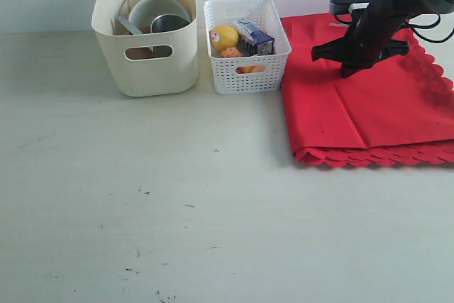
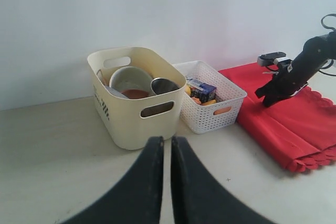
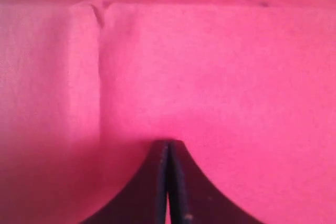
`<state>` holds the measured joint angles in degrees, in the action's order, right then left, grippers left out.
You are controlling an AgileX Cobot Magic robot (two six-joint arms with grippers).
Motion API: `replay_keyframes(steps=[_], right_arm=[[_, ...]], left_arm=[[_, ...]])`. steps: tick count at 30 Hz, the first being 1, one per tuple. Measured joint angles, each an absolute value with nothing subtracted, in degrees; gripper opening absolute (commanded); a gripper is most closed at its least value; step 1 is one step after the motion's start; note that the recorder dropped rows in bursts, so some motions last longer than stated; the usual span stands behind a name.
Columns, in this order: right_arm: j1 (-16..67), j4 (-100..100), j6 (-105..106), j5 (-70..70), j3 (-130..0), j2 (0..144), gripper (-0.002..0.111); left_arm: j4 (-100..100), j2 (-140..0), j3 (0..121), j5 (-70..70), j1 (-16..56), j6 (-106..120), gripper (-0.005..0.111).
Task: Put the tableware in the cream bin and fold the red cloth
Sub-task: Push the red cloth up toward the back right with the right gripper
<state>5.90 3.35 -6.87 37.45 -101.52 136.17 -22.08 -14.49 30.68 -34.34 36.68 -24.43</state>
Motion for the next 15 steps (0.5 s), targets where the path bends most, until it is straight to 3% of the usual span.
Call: replay_keyframes(steps=[15], right_arm=[[5.90, 3.48, -7.00, 39.78, -116.66, 144.62, 0.000]], left_arm=[[-22.08, -14.49, 30.68, -33.79, 36.68, -24.43, 0.008]])
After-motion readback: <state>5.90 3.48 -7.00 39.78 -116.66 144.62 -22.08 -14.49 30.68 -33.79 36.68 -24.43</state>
